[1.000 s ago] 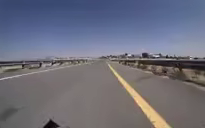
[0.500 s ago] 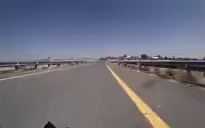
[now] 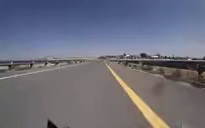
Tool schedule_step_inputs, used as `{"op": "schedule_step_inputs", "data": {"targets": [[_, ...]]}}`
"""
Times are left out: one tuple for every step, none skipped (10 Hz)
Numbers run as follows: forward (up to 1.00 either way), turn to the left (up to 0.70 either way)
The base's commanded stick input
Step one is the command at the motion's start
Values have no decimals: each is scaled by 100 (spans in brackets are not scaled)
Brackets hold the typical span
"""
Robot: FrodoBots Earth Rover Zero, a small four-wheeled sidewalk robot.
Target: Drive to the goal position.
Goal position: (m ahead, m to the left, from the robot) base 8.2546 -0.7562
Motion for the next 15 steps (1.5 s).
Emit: {"op": "schedule_step_inputs", "data": {"targets": [[100, 0], [100, 0], [100, 0], [100, 0], [100, 0], [100, 0], [100, 0], [100, 0], [100, 0], [100, 0], [100, 0], [100, 0], [100, 0], [100, 0], [100, 0]]}}
